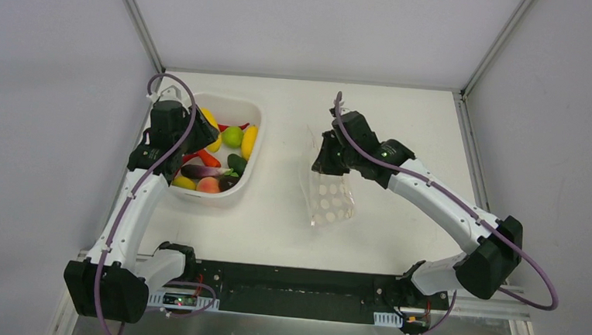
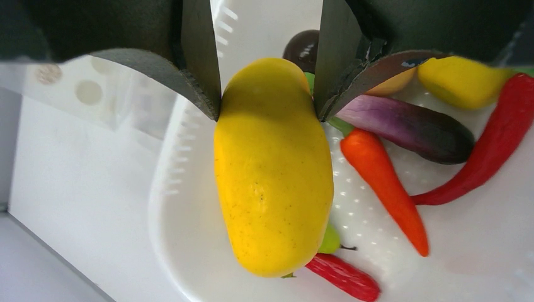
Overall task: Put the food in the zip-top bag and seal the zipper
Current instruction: Pick up the fake fruit from the bin, then place the fake fruit in the zipper food storage bag.
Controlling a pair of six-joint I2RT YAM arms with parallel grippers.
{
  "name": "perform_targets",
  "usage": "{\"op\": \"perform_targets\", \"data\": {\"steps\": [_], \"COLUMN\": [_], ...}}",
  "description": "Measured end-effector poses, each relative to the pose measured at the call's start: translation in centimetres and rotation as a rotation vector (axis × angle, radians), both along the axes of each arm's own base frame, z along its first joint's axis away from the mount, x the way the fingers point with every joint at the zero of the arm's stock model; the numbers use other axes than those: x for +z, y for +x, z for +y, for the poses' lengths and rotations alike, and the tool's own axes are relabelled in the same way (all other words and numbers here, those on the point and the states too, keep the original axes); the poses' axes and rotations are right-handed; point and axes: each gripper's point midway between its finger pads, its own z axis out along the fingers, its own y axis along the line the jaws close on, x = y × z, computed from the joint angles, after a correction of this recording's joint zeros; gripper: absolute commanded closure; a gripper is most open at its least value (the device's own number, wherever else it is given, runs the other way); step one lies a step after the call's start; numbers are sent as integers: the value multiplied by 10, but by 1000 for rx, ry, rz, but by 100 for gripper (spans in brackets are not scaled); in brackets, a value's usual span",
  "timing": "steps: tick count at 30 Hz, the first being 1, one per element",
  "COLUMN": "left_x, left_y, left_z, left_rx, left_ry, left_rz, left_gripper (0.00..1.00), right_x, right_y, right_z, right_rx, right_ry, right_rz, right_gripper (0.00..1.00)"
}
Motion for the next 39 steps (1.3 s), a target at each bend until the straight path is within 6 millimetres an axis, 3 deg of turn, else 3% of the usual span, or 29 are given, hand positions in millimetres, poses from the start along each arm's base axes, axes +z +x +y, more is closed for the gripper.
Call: {"op": "perform_targets", "data": {"steps": [9, 17, 23, 26, 30, 39], "left_x": [5, 28, 57, 61, 49, 13], "left_y": [-20, -47, -68, -65, -59, -40], "left_z": [-52, -134, -195, -212, -229, -232], "left_rx": [-259, -598, -802, -834, -847, -763], "left_ry": [-144, -283, -326, -350, -355, -353], "left_rz": [-13, -100, -225, -255, -244, -192], "left_gripper": [68, 69, 70, 70, 70, 69], "right_x": [-24, -37, -30, -35, -42, -37], "right_y": [21, 45, 57, 58, 57, 59], "right_z": [10, 30, 38, 38, 37, 29], "right_rx": [-52, -120, -150, -156, -167, -201], "right_ry": [-26, 33, 140, 174, 203, 296], "right_rz": [8, 22, 31, 59, 96, 138], "right_gripper": [100, 100, 100, 100, 100, 100]}}
